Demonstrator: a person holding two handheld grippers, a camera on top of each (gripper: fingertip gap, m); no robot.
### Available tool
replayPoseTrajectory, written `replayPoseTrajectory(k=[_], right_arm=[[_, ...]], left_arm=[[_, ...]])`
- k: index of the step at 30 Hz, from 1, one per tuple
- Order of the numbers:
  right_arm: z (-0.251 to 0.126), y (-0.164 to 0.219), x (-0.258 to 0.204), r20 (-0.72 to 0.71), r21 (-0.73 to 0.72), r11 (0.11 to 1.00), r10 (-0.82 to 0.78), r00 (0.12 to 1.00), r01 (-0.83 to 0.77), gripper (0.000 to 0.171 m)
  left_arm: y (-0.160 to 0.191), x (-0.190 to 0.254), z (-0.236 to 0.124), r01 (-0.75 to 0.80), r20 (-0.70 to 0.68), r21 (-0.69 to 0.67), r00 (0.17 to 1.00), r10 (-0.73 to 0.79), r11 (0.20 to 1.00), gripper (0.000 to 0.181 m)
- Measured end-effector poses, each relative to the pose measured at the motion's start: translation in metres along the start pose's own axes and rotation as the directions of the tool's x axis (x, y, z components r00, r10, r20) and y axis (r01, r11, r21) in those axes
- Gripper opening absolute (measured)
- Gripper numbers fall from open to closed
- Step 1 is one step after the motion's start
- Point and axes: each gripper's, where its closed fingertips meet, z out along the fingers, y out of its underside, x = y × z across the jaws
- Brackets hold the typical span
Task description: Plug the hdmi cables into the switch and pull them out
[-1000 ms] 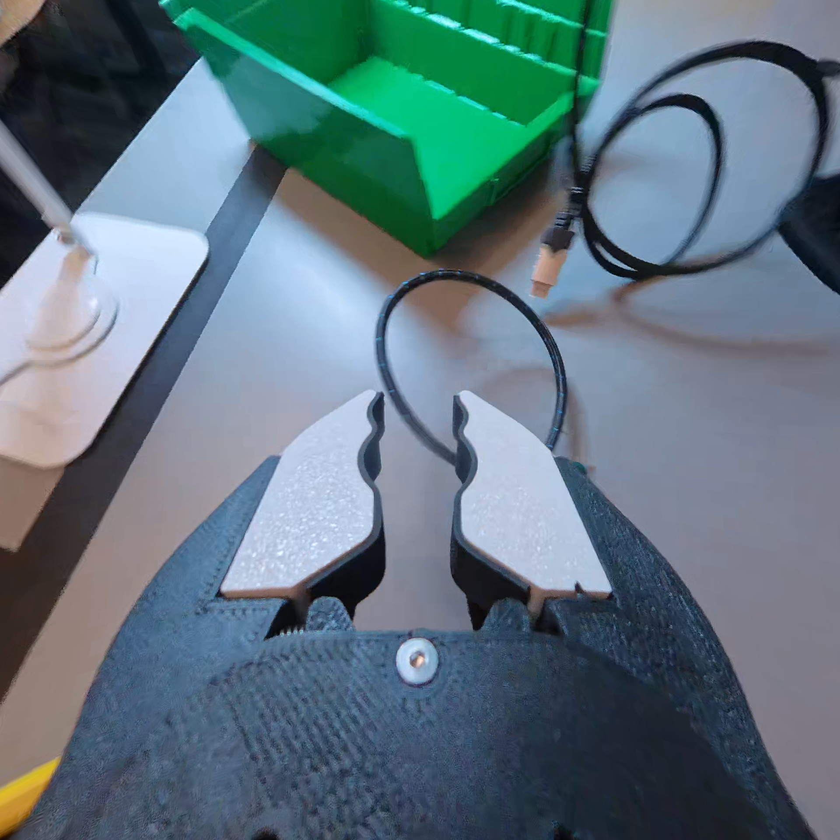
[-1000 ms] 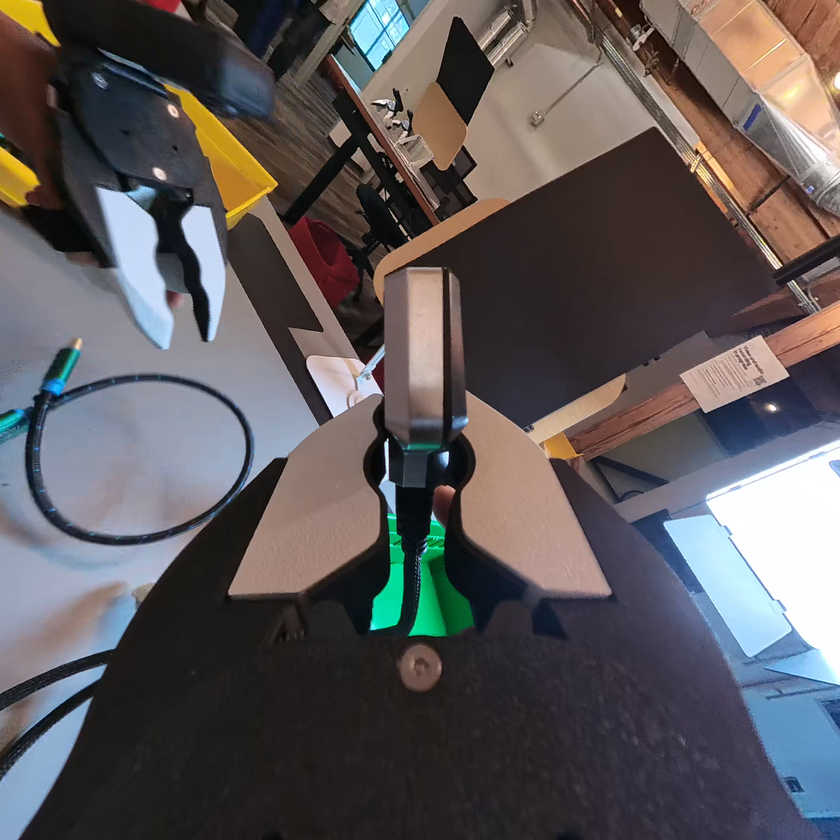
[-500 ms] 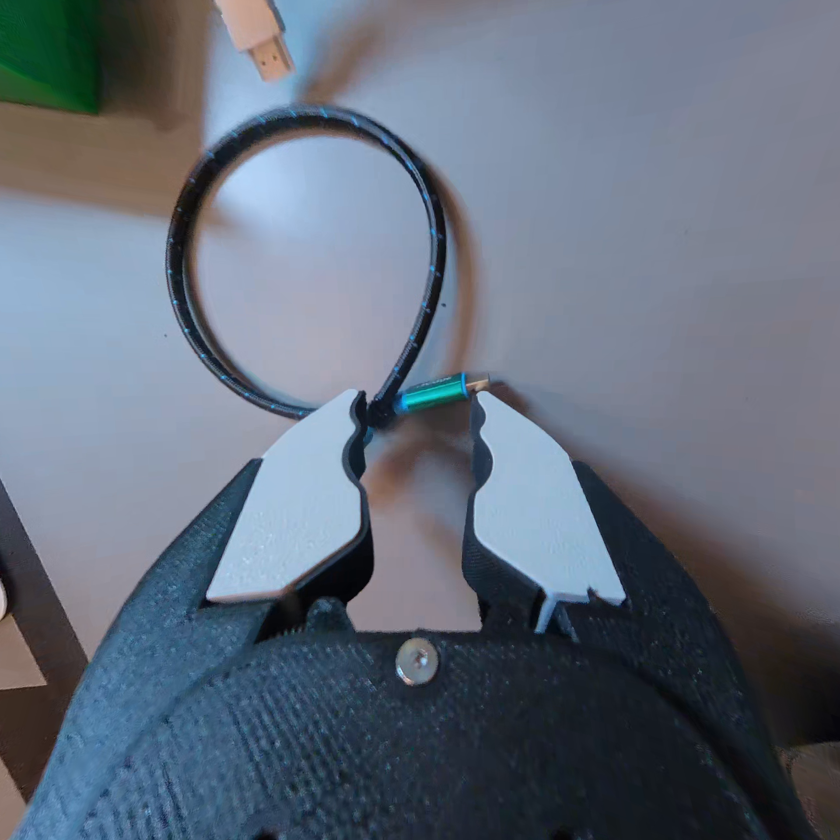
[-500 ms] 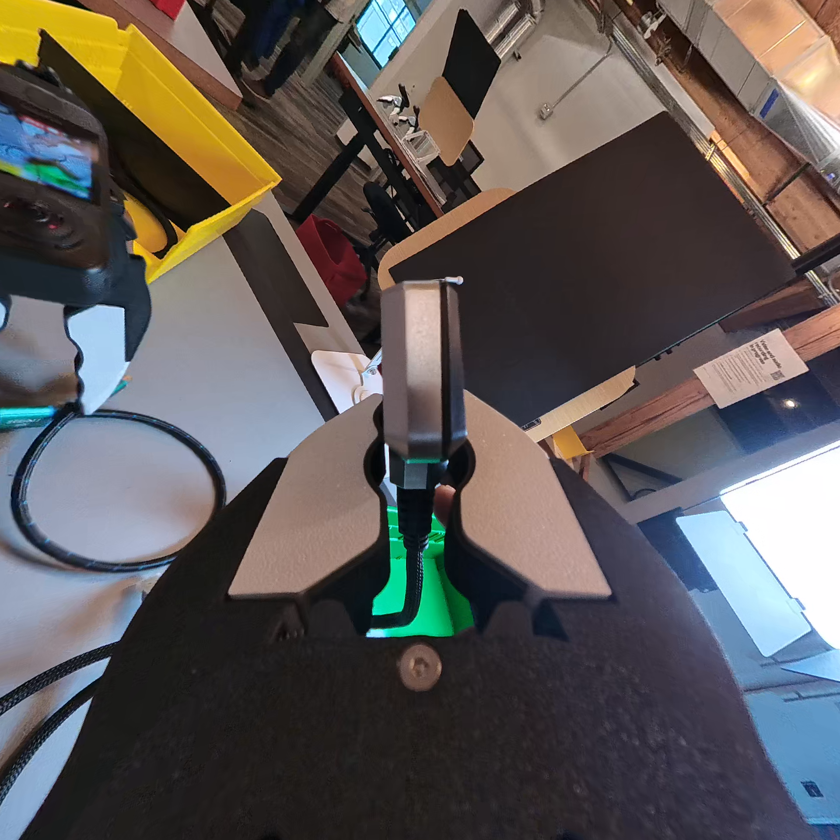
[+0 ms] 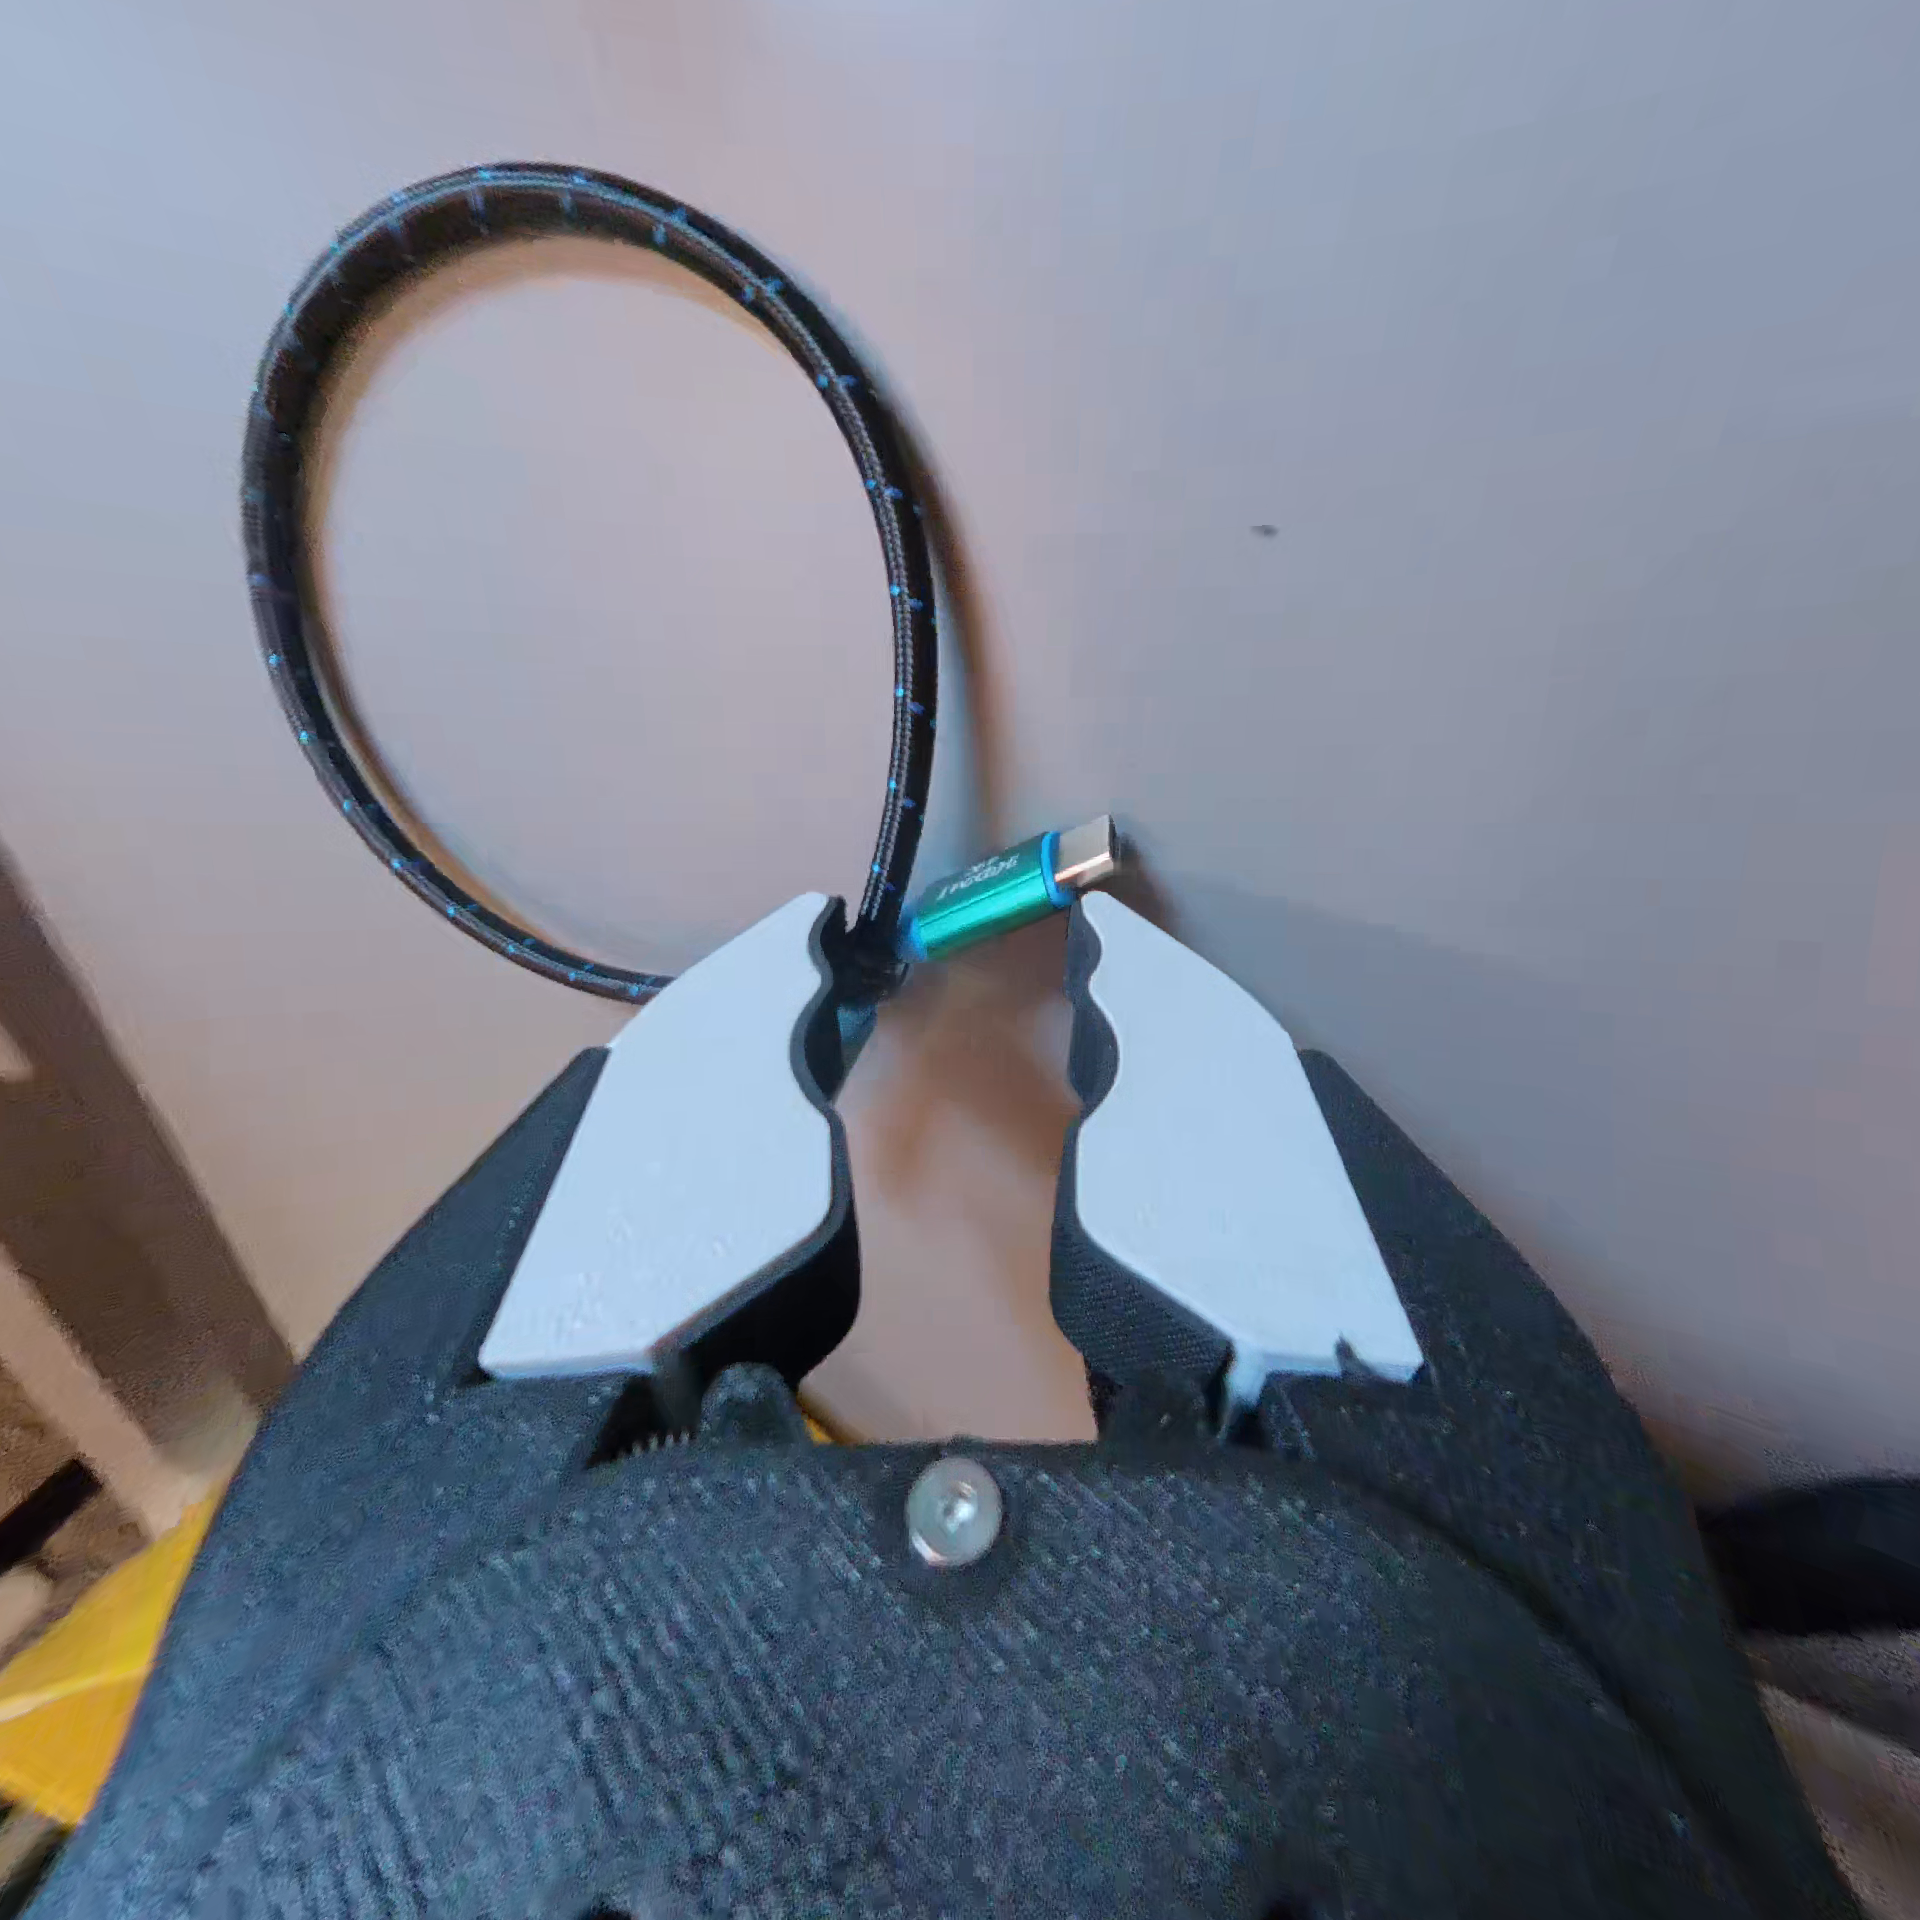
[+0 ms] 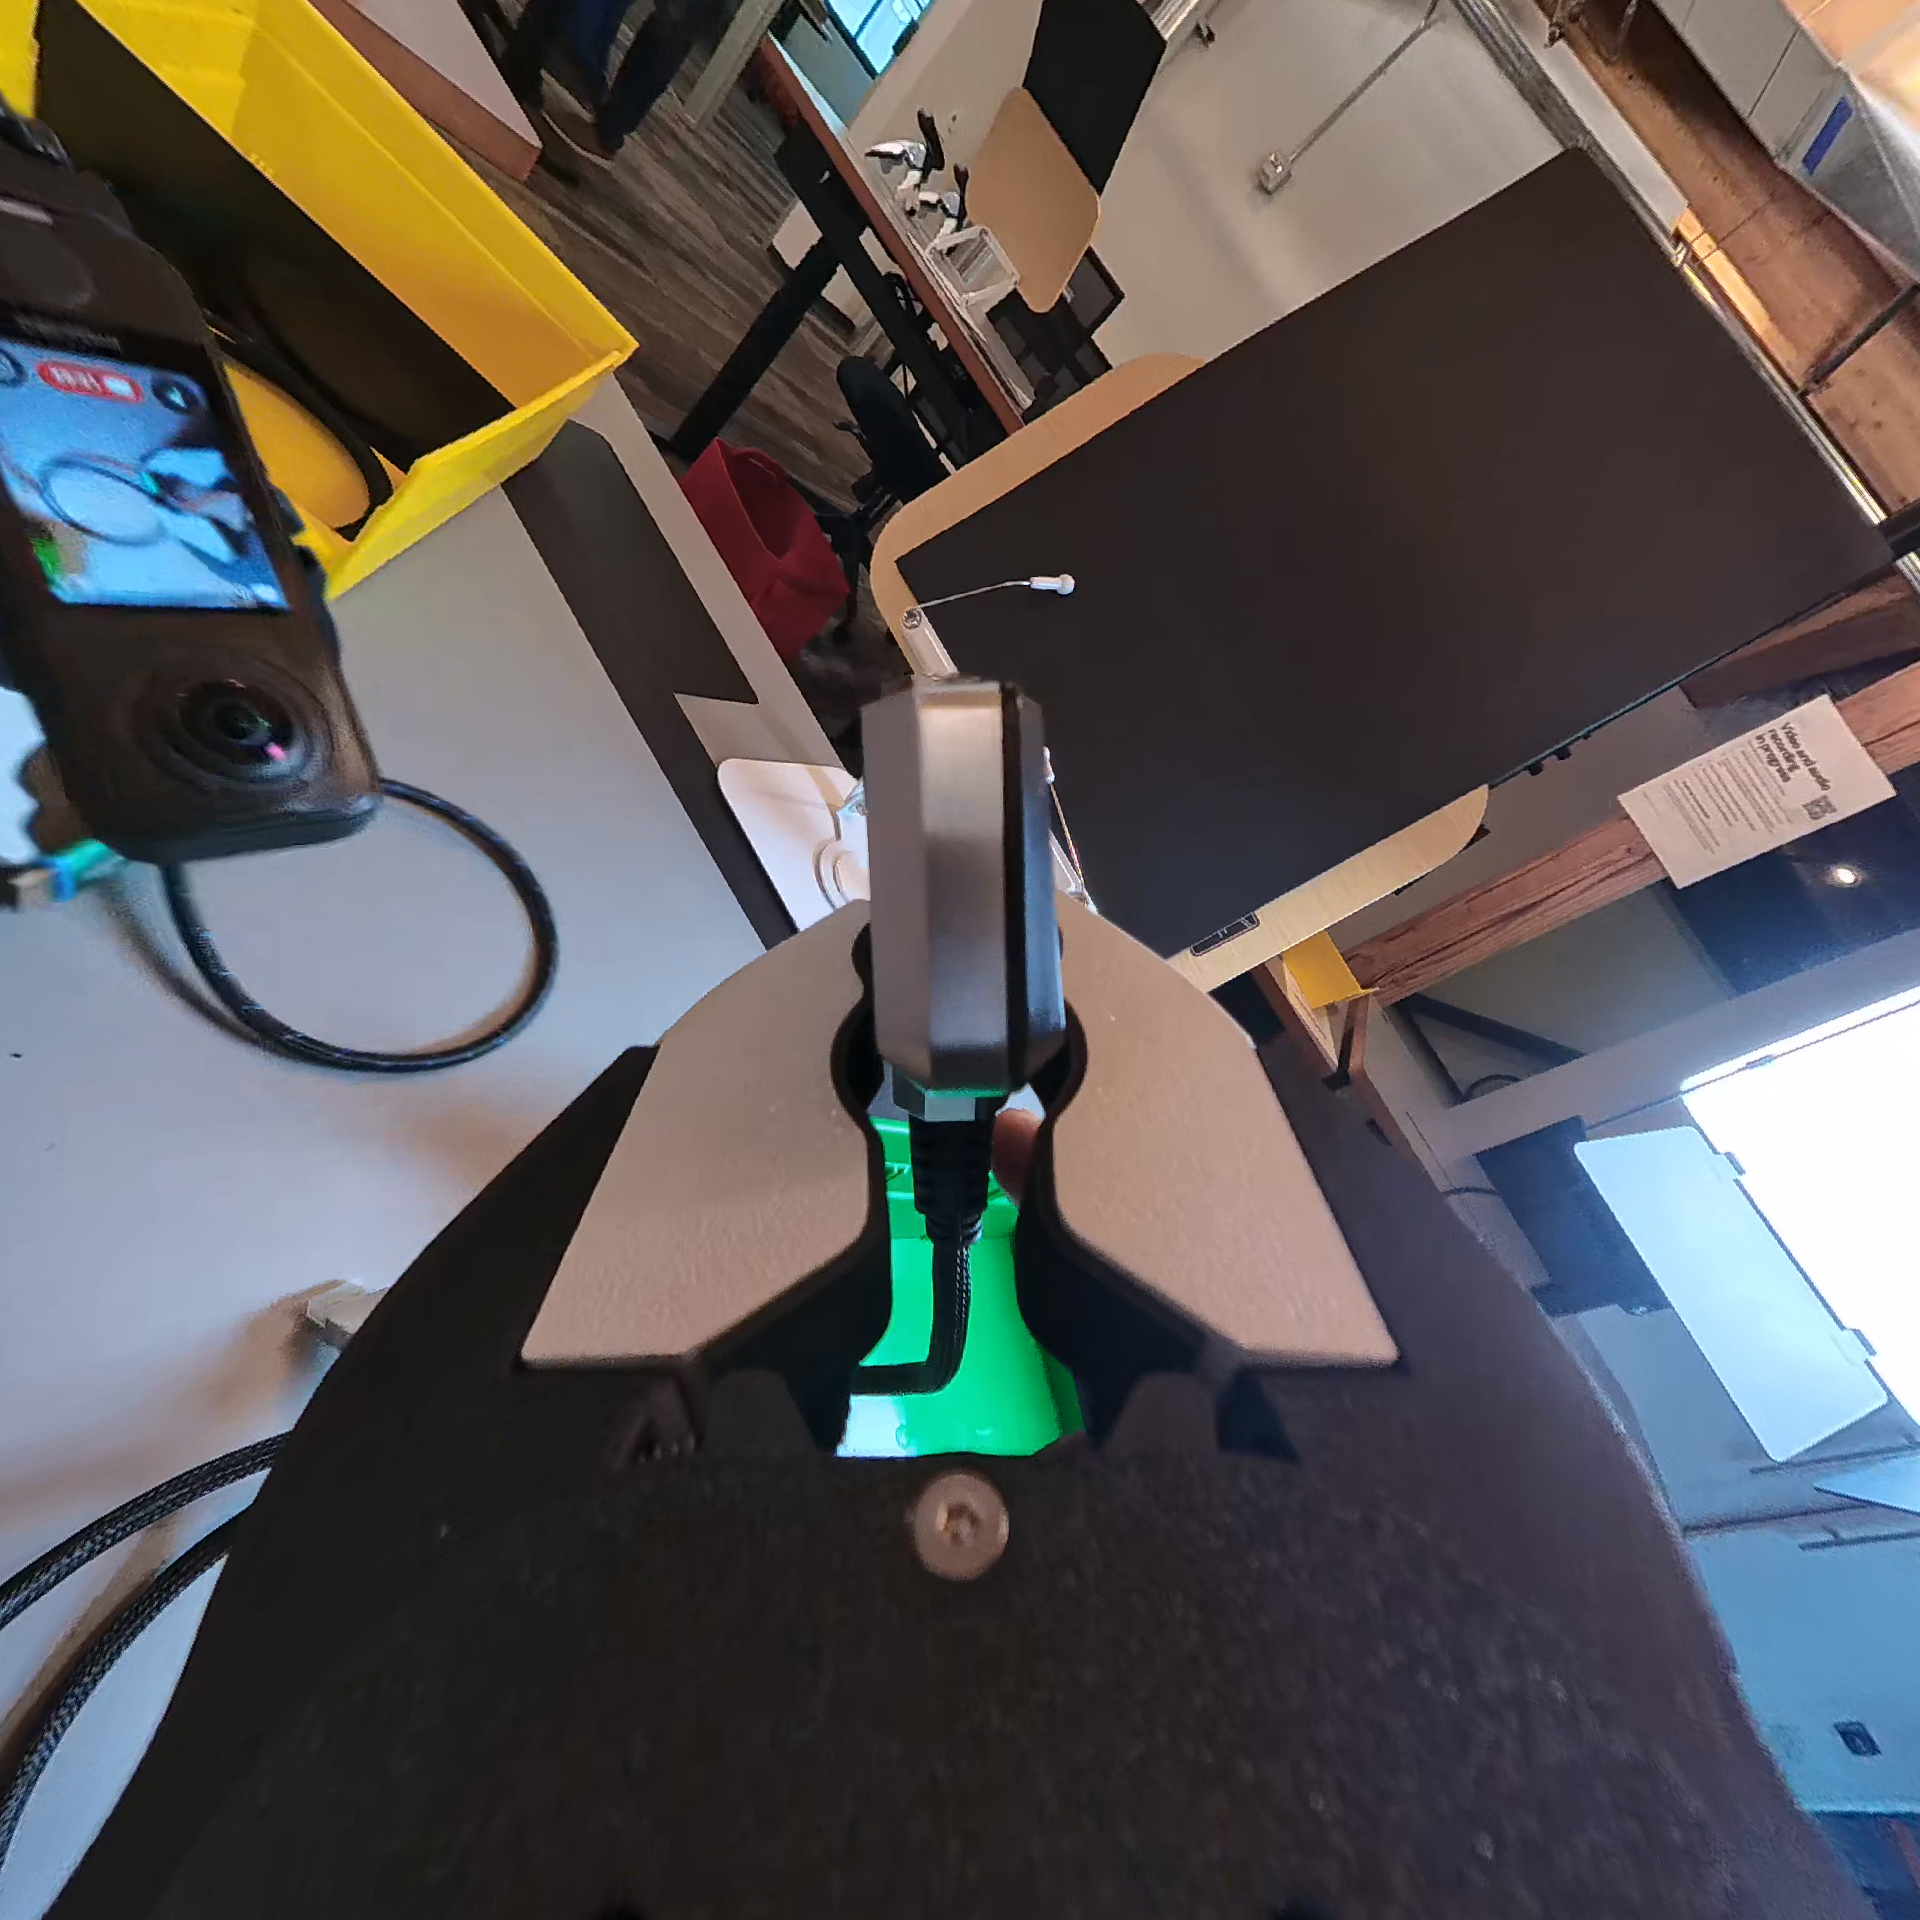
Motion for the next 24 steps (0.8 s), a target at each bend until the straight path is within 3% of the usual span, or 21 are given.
replayPoseTrajectory(k=[3,6,11,14,17,21,24], right_arm=[[0.0,0.003,0.002,-0.002,-0.009,1.0,0.007,1.0,-0.007,0.024],[0.0,0.004,0.002,0.003,-0.008,1.0,0.015,1.0,-0.015,0.024],[0.003,0.005,-0.004,0.02,-0.013,1.0,0.005,1.0,-0.005,0.024],[0.005,0.006,-0.006,0.025,-0.02,1.0,0.001,1.0,0.0,0.024],[0.004,0.008,-0.004,0.021,-0.023,1.0,0.007,1.0,-0.006,0.024],[0.004,0.01,-0.003,0.022,-0.025,1.0,0.016,1.0,-0.016,0.024],[0.004,0.01,-0.004,0.023,-0.026,1.0,0.013,1.0,-0.012,0.024]], left_arm=[[-0.014,0.032,-0.017,-0.096,-0.14,0.158,0.983,0.119,0.983,0.043],[-0.023,0.04,-0.031,-0.164,-0.145,0.278,0.967,0.21,0.946,0.044],[0.002,0.018,-0.002,-0.216,-0.068,0.133,0.972,0.226,0.967,0.049],[-0.015,0.012,-0.008,-0.203,-0.041,0.217,0.975,0.216,0.955,0.011],[-0.018,0.005,-0.013,-0.102,-0.037,0.214,0.993,0.112,0.972,0.011],[-0.026,0.012,-0.011,-0.13,-0.059,0.277,0.987,0.152,0.952,0.032],[-0.024,0.015,-0.002,-0.195,-0.04,0.244,0.977,0.211,0.95,0.047]])
